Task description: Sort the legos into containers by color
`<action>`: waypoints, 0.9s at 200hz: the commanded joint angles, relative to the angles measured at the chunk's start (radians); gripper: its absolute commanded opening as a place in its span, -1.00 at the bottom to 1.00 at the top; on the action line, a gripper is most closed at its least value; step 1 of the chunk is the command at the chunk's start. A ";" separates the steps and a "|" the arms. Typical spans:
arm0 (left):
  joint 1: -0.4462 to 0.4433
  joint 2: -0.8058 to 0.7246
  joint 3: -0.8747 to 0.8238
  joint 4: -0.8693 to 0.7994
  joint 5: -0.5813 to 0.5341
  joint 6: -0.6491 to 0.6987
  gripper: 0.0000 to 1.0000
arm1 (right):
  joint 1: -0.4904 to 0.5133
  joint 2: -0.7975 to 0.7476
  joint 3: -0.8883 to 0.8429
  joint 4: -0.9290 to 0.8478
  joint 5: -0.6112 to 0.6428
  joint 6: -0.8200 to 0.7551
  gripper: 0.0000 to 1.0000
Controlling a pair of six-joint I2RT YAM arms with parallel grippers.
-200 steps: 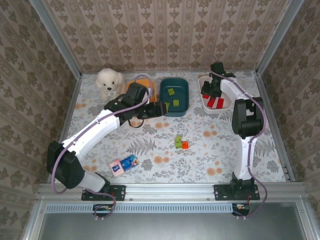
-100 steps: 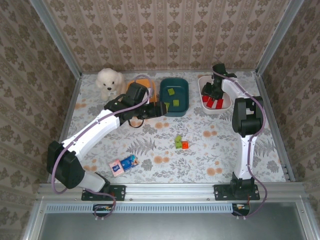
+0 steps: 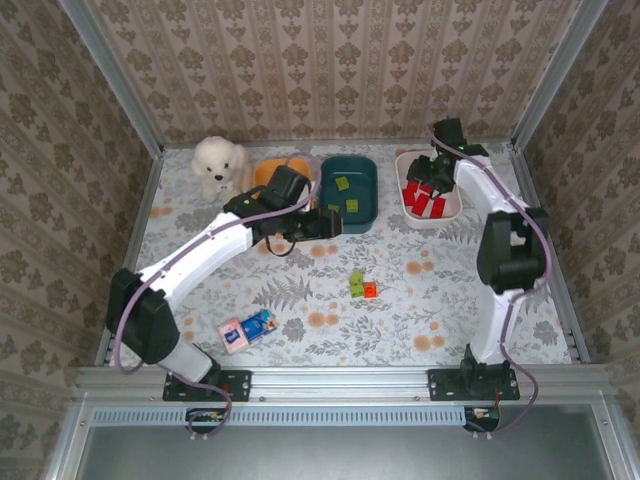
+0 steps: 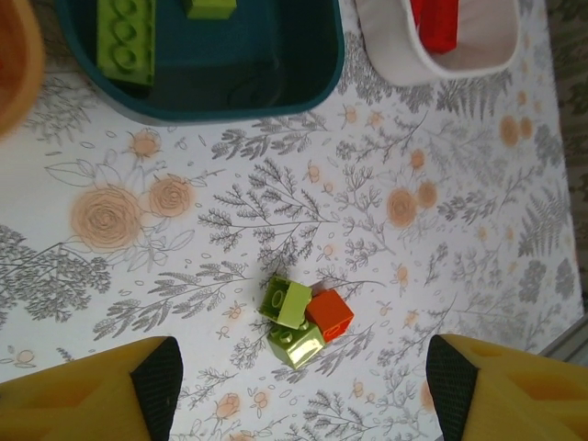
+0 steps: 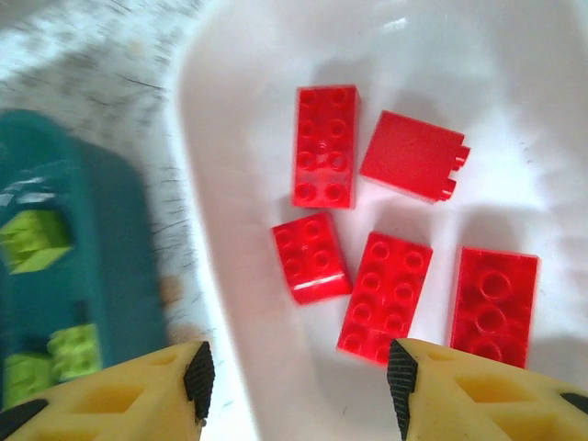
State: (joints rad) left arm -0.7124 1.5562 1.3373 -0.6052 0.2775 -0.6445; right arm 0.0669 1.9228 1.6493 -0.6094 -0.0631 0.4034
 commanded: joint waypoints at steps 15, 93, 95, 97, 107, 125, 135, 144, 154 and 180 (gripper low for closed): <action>-0.084 0.152 0.081 -0.126 -0.006 0.071 0.48 | 0.148 -0.383 -0.339 0.208 0.020 0.020 0.21; -0.231 0.451 0.305 -0.269 -0.136 0.234 0.35 | 0.376 -1.357 -0.980 0.209 -0.201 0.130 0.43; -0.232 0.456 0.308 -0.272 -0.138 0.234 0.34 | 0.376 -1.377 -0.981 0.192 -0.198 0.130 0.44; -0.234 0.462 0.312 -0.275 -0.143 0.233 0.33 | 0.376 -1.395 -0.981 0.179 -0.195 0.130 0.44; -0.240 0.486 0.327 -0.286 -0.160 0.236 0.30 | 0.376 -1.464 -0.978 0.118 -0.177 0.130 0.48; -0.243 0.521 0.349 -0.297 -0.173 0.245 0.26 | 0.376 -1.524 -0.964 0.047 -0.164 0.132 0.49; -0.244 0.540 0.363 -0.301 -0.172 0.252 0.22 | 0.376 -1.526 -0.957 0.029 -0.170 0.138 0.49; -0.245 0.556 0.375 -0.308 -0.172 0.255 0.19 | 0.376 -1.519 -0.956 0.023 -0.173 0.148 0.48; -0.247 0.571 0.383 -0.312 -0.172 0.258 0.17 | 0.377 -1.511 -0.959 0.031 -0.178 0.156 0.48; -0.252 0.601 0.398 -0.306 -0.167 0.262 0.05 | 0.377 -1.488 -0.961 0.067 -0.180 0.160 0.47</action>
State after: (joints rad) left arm -0.9543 2.1292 1.6962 -0.8715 0.1257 -0.4129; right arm 0.4389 0.4213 0.6853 -0.5312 -0.2340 0.5396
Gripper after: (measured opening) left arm 0.547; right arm 0.739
